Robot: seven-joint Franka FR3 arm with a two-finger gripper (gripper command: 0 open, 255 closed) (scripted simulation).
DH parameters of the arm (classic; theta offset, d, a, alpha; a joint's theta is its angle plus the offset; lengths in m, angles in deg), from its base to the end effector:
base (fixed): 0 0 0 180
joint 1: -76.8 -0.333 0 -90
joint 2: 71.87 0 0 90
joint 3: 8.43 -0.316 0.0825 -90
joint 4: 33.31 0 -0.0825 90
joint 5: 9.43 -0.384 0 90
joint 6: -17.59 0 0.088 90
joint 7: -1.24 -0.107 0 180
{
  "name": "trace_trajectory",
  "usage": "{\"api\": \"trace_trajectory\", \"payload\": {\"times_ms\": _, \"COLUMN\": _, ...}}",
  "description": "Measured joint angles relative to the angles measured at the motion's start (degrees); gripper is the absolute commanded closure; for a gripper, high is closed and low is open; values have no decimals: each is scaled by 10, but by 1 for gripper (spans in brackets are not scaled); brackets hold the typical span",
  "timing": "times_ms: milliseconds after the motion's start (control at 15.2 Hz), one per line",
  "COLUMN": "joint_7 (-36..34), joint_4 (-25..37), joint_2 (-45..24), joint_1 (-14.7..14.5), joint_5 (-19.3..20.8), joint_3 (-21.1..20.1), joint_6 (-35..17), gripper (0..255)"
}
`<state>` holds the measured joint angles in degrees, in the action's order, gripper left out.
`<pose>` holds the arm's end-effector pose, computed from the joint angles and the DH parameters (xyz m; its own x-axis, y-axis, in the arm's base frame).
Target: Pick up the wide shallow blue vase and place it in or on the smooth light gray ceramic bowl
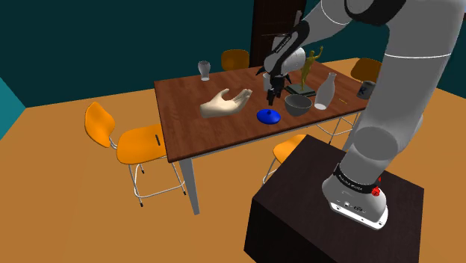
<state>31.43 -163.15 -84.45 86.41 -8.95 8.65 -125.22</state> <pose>0.4807 -0.2422 0.2682 0.9970 0.0742 -0.0212 0.0755 -0.9949 0.0677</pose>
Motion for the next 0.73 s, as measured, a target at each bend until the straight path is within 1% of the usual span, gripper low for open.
{"api": "trace_trajectory", "payload": {"times_ms": 132, "joint_7": 17, "joint_4": 33, "joint_2": -43, "joint_1": 11, "joint_5": -20, "joint_3": -5, "joint_6": -12, "gripper": 0}}
{"api": "trace_trajectory", "payload": {"times_ms": 264, "joint_7": 43, "joint_4": 60, "joint_2": -85, "joint_1": 30, "joint_5": -40, "joint_3": -10, "joint_6": -27, "gripper": 0}}
{"api": "trace_trajectory", "payload": {"times_ms": 462, "joint_7": 68, "joint_4": 121, "joint_2": -157, "joint_1": 56, "joint_5": -66, "joint_3": -25, "joint_6": -41, "gripper": 0}}
{"api": "trace_trajectory", "payload": {"times_ms": 594, "joint_7": 75, "joint_4": 145, "joint_2": -182, "joint_1": 66, "joint_5": -74, "joint_3": -30, "joint_6": -44, "gripper": 0}}
{"api": "trace_trajectory", "payload": {"times_ms": 726, "joint_7": 79, "joint_4": 154, "joint_2": -199, "joint_1": 71, "joint_5": -78, "joint_3": -34, "joint_6": -52, "gripper": 0}}
